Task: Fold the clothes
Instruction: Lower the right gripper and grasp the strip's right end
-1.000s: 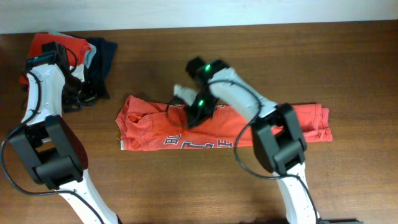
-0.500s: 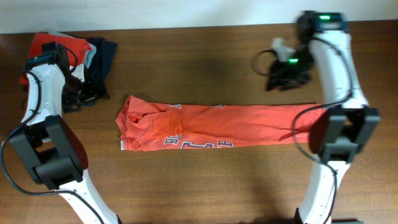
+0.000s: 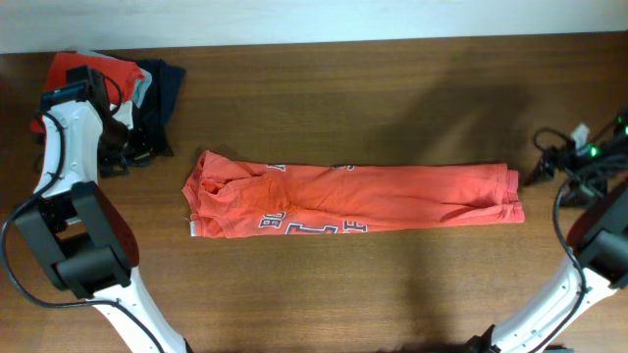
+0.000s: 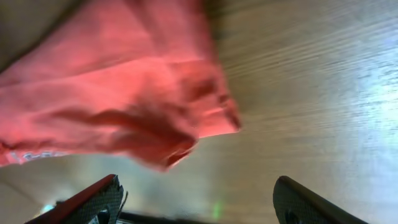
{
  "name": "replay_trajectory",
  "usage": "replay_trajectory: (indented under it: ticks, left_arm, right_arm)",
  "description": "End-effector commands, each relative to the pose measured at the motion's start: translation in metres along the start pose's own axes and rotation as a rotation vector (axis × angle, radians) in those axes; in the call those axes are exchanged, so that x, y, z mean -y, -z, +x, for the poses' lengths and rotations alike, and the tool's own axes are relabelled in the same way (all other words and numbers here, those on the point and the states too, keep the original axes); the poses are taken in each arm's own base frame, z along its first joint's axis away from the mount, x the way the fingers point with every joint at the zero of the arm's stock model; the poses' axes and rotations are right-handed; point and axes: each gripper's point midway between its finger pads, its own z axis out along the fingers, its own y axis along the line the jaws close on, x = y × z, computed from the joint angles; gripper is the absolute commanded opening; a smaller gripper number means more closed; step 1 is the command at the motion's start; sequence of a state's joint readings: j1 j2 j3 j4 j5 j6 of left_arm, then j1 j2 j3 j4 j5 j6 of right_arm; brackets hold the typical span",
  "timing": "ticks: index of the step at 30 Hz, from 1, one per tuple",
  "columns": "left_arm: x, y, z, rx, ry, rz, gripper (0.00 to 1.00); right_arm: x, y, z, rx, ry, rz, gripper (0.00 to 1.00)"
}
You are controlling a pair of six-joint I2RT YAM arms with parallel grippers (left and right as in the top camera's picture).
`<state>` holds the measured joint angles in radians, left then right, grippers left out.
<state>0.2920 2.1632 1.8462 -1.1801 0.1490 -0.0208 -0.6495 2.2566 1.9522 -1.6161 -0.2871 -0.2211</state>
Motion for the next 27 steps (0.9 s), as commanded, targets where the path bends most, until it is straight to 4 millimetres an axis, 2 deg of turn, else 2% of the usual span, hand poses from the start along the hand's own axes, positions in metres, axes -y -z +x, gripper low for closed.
replay_trajectory:
  ticks: [1,7,15,21,27]
  left_arm:
    - [0.003,0.021,-0.008,0.058,0.002,0.001,0.99]
    - [0.003,0.021,-0.008,0.058,0.002,0.001,0.99]
    - [0.003,0.021,-0.008,0.058,0.002,0.001,0.99]
    - [0.003,0.021,-0.008,0.058,0.002,0.001,0.99]
    - [0.003,0.021,-0.008,0.058,0.002,0.001,0.99]
  right_arm:
    - [-0.001,-0.022,0.002,-0.002,-0.004,-0.096,0.82]
    - [0.002,-0.057,-0.012,0.042,0.064,-0.088,0.84]
    - [-0.013,-0.092,-0.022,0.074,0.290,-0.073,0.89]
    - [-0.029,-0.096,-0.021,0.084,0.343,-0.137,0.96]
    - [-0.037,-0.101,-0.015,0.073,0.334,-0.196,0.95]
